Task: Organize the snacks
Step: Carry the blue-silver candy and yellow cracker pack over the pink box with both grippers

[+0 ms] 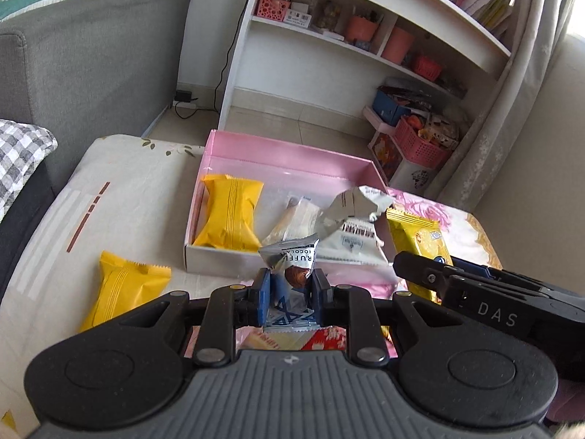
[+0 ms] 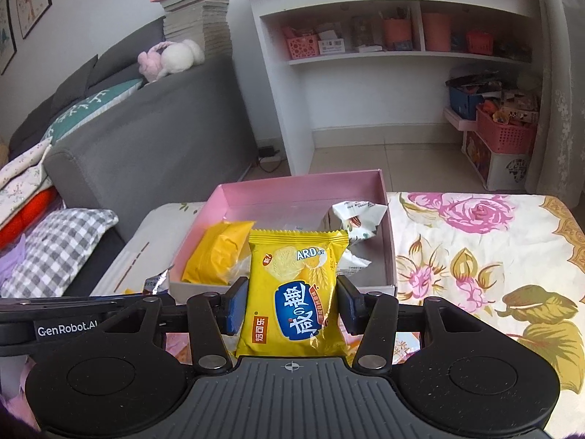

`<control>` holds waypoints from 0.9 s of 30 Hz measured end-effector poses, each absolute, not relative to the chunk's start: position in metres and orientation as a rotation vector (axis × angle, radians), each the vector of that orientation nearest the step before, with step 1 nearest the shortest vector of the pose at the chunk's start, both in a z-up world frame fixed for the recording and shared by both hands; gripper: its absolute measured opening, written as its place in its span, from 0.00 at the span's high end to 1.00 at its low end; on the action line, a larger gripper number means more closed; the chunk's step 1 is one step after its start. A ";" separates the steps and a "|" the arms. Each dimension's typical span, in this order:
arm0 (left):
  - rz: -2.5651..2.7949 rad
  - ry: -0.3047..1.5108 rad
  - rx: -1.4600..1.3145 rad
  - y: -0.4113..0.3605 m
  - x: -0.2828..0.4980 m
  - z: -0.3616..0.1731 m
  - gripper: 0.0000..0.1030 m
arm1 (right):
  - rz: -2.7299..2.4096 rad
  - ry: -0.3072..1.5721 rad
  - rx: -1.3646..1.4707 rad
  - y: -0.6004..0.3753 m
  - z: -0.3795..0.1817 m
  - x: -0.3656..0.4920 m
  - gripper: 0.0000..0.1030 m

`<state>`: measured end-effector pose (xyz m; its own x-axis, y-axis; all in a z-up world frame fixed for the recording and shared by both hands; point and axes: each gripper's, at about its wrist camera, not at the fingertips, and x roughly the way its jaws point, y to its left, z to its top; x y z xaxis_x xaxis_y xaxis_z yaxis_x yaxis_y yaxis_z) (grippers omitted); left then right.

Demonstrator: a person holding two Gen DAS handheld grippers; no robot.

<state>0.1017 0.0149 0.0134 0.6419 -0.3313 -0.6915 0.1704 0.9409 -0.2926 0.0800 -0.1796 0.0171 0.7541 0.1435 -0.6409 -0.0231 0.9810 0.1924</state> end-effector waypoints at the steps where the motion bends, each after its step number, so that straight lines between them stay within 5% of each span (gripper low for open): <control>1: -0.286 0.824 -0.217 0.014 0.104 0.013 0.80 | 0.092 0.707 0.179 -0.180 0.017 0.082 0.52; 27: -0.320 0.693 -0.044 -0.028 0.186 -0.010 0.80 | 0.178 0.655 0.395 -0.240 -0.013 0.177 0.52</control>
